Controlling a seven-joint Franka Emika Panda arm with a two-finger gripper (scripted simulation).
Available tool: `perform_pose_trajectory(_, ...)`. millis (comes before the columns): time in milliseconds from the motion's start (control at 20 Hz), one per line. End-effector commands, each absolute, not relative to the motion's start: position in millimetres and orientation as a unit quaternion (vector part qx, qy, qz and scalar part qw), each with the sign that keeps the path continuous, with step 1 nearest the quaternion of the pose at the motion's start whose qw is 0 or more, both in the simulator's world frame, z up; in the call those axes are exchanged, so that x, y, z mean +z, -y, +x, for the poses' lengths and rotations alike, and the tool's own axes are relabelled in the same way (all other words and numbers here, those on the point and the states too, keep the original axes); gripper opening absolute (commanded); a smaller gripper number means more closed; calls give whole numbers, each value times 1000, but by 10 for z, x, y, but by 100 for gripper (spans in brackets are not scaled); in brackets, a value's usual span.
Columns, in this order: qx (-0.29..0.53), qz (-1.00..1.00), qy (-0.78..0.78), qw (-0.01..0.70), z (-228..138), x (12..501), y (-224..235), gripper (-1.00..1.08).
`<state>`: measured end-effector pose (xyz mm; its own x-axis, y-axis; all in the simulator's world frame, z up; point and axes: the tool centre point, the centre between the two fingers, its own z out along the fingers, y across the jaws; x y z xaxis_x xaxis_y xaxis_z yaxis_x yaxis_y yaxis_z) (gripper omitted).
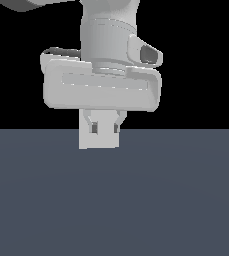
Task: Plug the charger into the wall socket.
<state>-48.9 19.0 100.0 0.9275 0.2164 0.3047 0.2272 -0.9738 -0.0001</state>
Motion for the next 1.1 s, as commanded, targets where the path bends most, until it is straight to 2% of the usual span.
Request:
perform_pose_trajectory(0,-153,-982,113,18,-481,1001,-190,-100)
perform_pose_trajectory(700,-153,-982,113,17,-78,1000,-286,-100)
perform_pose_trajectory(1050,-153,-982,113,18,-2,1000,-302,-100)
